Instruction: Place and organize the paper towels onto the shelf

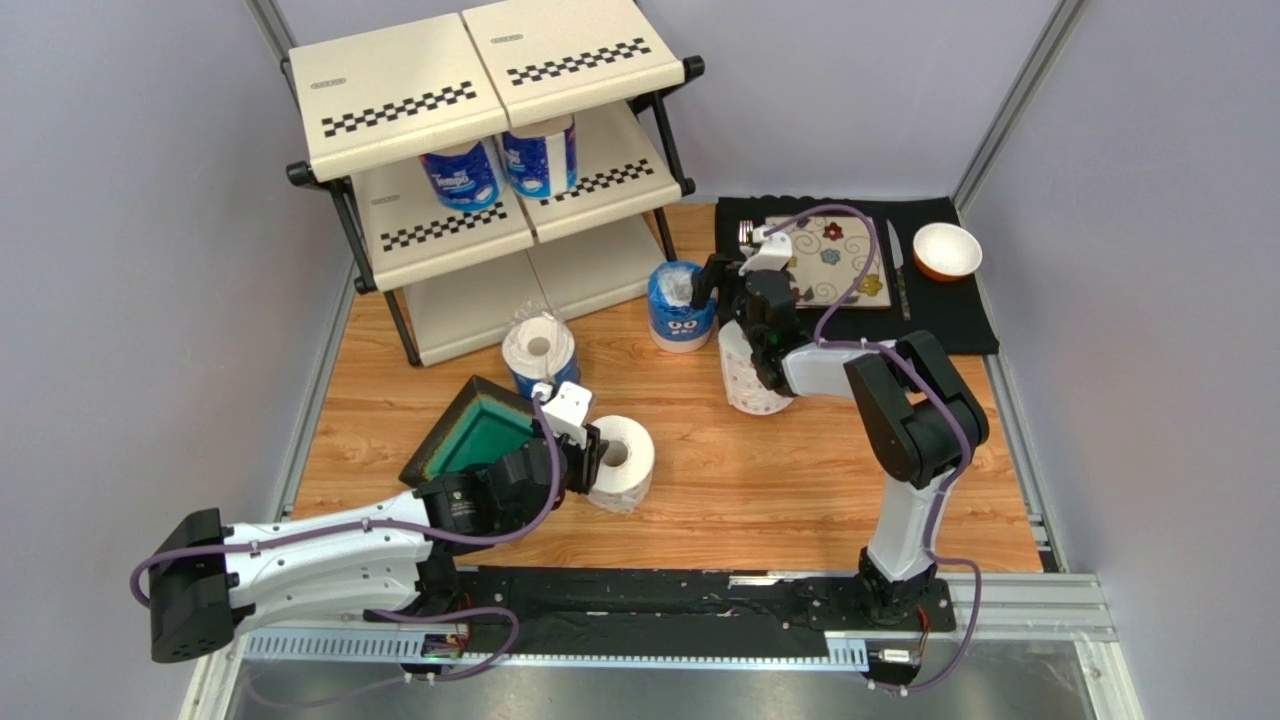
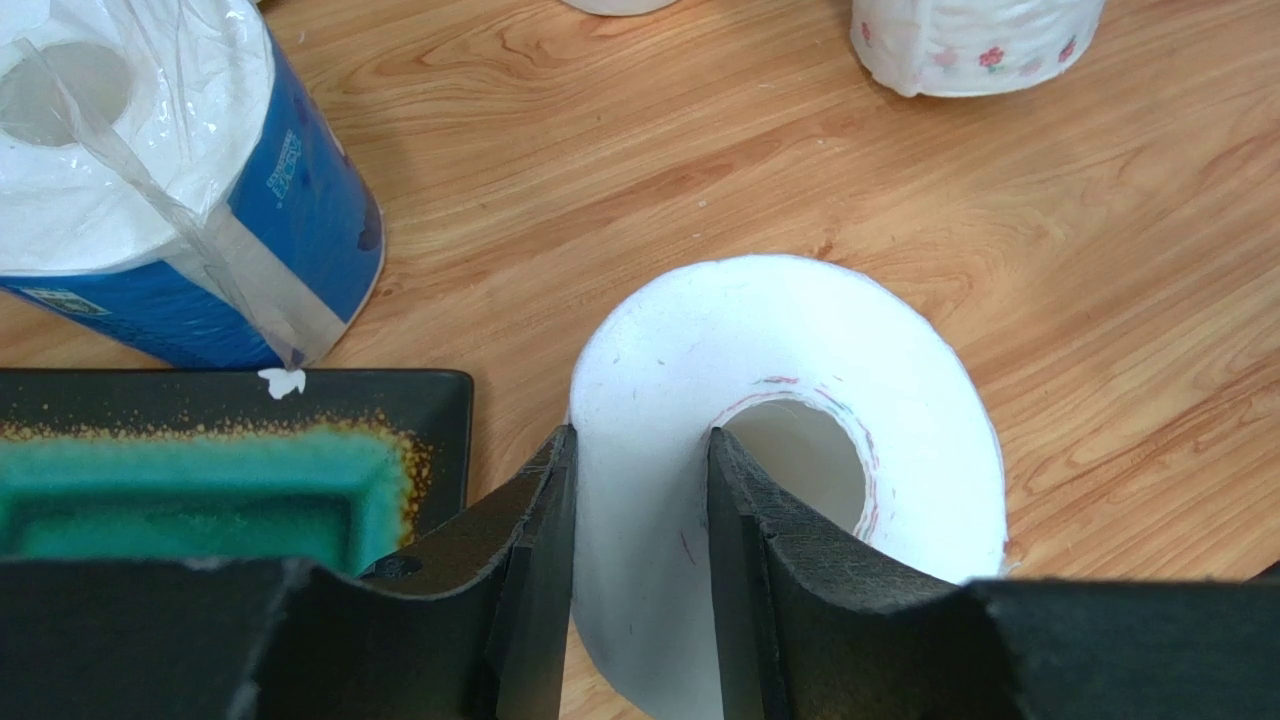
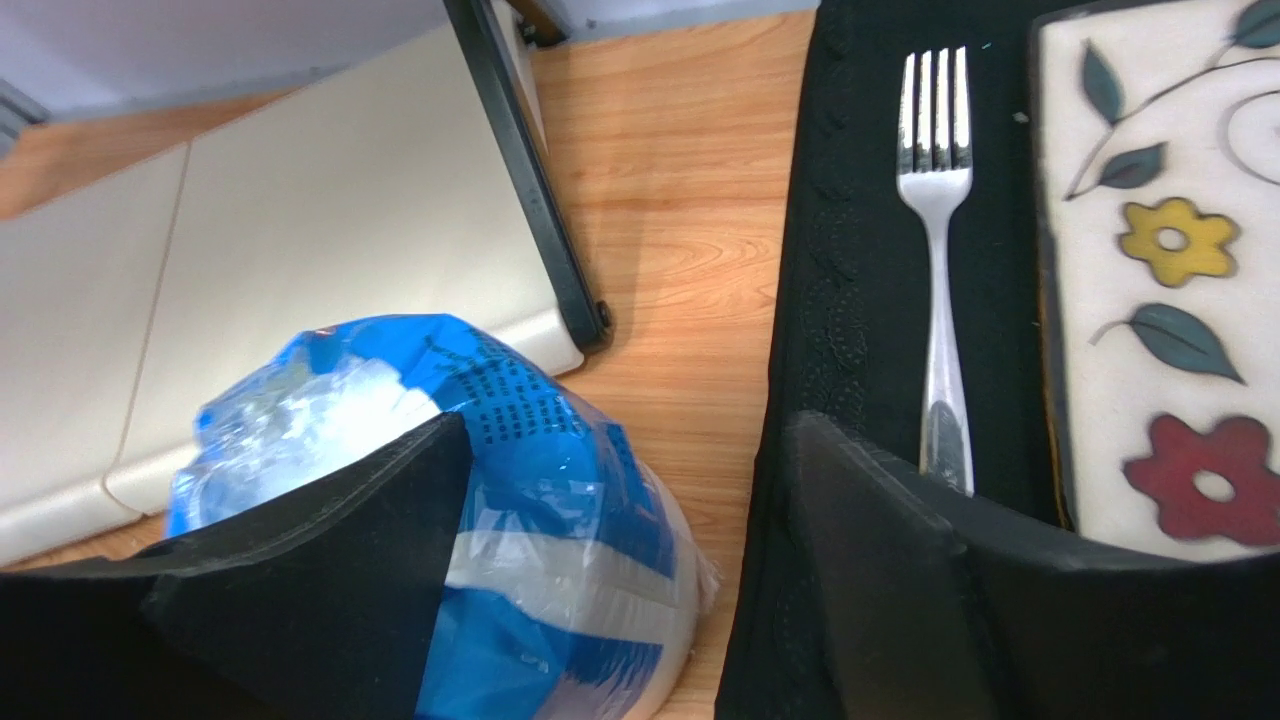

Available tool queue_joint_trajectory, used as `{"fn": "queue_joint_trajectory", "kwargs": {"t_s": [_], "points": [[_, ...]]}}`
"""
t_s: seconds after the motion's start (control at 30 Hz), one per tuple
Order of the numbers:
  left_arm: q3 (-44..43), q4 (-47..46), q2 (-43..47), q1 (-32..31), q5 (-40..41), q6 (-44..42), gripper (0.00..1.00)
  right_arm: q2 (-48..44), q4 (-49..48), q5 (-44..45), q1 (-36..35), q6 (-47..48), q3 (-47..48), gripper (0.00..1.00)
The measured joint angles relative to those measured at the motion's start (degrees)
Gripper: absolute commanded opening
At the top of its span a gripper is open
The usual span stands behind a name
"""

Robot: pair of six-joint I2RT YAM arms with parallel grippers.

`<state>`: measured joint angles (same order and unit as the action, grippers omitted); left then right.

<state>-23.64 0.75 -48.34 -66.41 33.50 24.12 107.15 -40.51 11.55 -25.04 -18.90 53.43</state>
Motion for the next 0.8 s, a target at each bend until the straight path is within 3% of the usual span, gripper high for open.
{"fn": "queue_joint_trajectory", "kwargs": {"t_s": [0.37,0.57,0.8], "points": [[0.0,0.3,0.5,0.0,0.2,0.0,0.38,-1.1,2.3,-5.6,1.4,-1.5,-0.4,0.85],[0.0,0.2,0.4,0.0,0.2,-0.2,0.38,-14.7,5.9,-7.4,1.4,1.3,-9.0,0.85],[-0.1,-1.0,-1.0,0.0,0.0,-0.6,0.38,-38.2,13.7,-5.5,1.4,2.7,-14.5,0.85]]}}
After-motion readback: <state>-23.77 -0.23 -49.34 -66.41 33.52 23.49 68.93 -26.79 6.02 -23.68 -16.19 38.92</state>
